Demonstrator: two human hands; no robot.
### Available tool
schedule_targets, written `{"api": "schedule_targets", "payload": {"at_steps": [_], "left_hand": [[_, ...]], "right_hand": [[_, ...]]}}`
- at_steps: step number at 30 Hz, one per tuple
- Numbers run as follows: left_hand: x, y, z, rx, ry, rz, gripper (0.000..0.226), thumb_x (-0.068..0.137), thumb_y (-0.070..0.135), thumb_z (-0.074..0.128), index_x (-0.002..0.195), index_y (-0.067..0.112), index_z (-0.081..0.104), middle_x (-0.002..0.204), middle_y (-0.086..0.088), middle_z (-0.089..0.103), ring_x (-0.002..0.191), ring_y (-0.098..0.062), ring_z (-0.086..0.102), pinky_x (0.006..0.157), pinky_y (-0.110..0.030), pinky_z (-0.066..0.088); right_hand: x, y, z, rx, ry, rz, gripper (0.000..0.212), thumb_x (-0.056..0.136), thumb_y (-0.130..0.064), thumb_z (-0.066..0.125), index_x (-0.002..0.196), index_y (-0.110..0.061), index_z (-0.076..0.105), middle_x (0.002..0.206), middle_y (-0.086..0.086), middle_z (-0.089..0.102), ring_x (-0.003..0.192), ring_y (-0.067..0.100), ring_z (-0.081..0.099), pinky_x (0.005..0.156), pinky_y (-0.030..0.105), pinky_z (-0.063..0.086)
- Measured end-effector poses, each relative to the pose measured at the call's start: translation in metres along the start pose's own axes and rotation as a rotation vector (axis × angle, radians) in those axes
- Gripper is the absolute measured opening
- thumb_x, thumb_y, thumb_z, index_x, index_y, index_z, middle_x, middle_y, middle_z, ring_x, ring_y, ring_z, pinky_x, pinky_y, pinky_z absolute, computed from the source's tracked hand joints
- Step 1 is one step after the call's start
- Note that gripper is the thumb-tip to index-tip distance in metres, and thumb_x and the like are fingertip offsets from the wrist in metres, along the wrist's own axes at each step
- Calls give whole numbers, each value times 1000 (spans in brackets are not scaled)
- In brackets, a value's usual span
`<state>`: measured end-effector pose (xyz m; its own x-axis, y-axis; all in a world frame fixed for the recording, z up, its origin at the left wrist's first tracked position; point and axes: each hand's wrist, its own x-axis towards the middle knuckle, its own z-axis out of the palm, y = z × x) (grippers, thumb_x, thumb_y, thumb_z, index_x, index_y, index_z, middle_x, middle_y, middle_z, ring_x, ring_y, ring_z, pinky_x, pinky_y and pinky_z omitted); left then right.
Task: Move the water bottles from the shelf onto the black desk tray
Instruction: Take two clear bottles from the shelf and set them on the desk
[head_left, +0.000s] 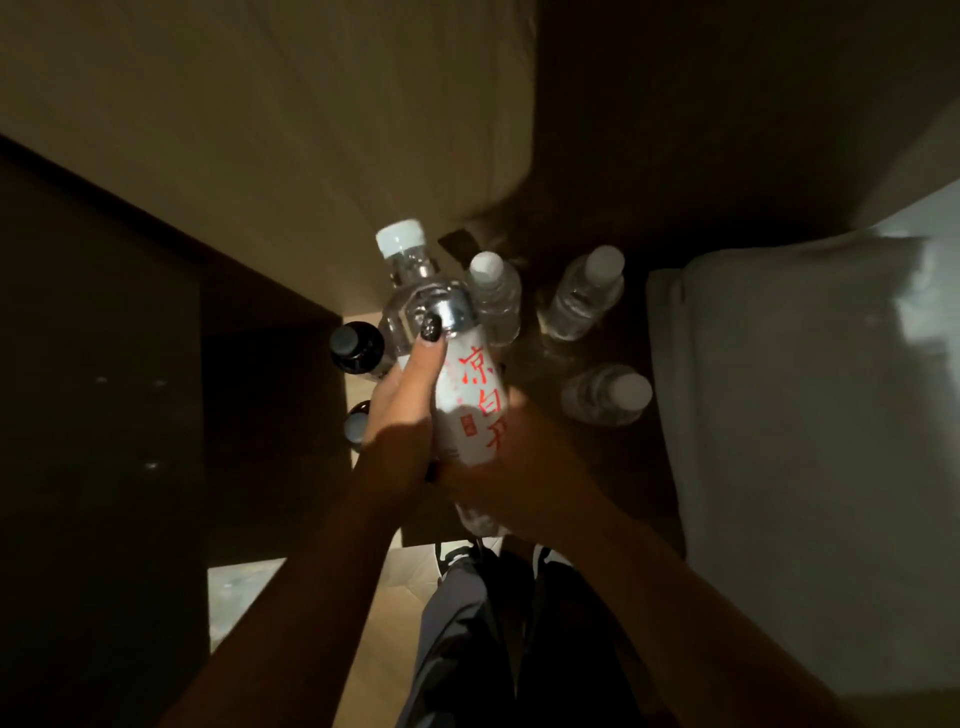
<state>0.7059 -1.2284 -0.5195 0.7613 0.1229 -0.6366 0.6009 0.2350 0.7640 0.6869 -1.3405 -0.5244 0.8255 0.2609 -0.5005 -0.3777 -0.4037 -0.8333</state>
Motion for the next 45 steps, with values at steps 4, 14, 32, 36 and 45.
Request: {"api": "schedule_targets", "payload": {"at_steps": [4, 14, 32, 36, 45], "left_hand": [[-1, -15, 11, -120, 32, -80, 69, 78, 68, 48, 111, 9, 64, 90, -11, 73, 81, -26, 71, 68, -33, 56], [-1, -20, 16, -293, -43, -197, 54, 91, 60, 33, 83, 16, 63, 63, -3, 66, 57, -14, 63, 55, -26, 54], [-5, -4, 1, -516, -150, -299, 52, 87, 59, 46, 78, 14, 70, 68, -3, 65, 59, -13, 63, 61, -24, 54], [-19, 18, 3, -582, -116, -236, 43, 90, 56, 46, 81, 17, 62, 69, -1, 62, 58, -12, 59, 59, -23, 52], [-119, 77, 39, -760, -251, -294, 47, 85, 62, 52, 74, 18, 66, 69, -1, 62, 59, -16, 62, 61, -29, 55]], "right_hand": [[-25, 7, -14, 46, -47, 48, 60, 74, -31, 79, 125, -30, 47, 107, -21, 58, 95, -12, 57, 85, 10, 49], [-17, 60, -69, -124, 549, 82, 82, 73, -24, 79, 142, -24, 34, 138, -4, 35, 115, 1, 38, 80, 9, 34], [6, 58, -85, 110, 761, 60, 44, 69, -27, 82, 109, -21, 64, 99, -9, 64, 89, 3, 63, 66, 21, 54], [-26, 4, -102, 160, 727, 5, 42, 70, -24, 82, 109, -22, 65, 96, -15, 64, 87, 2, 64, 69, 28, 59], [-113, -147, -165, 99, 455, -151, 32, 69, -16, 81, 93, -33, 67, 90, -14, 64, 81, 3, 64, 54, 22, 56]]}}
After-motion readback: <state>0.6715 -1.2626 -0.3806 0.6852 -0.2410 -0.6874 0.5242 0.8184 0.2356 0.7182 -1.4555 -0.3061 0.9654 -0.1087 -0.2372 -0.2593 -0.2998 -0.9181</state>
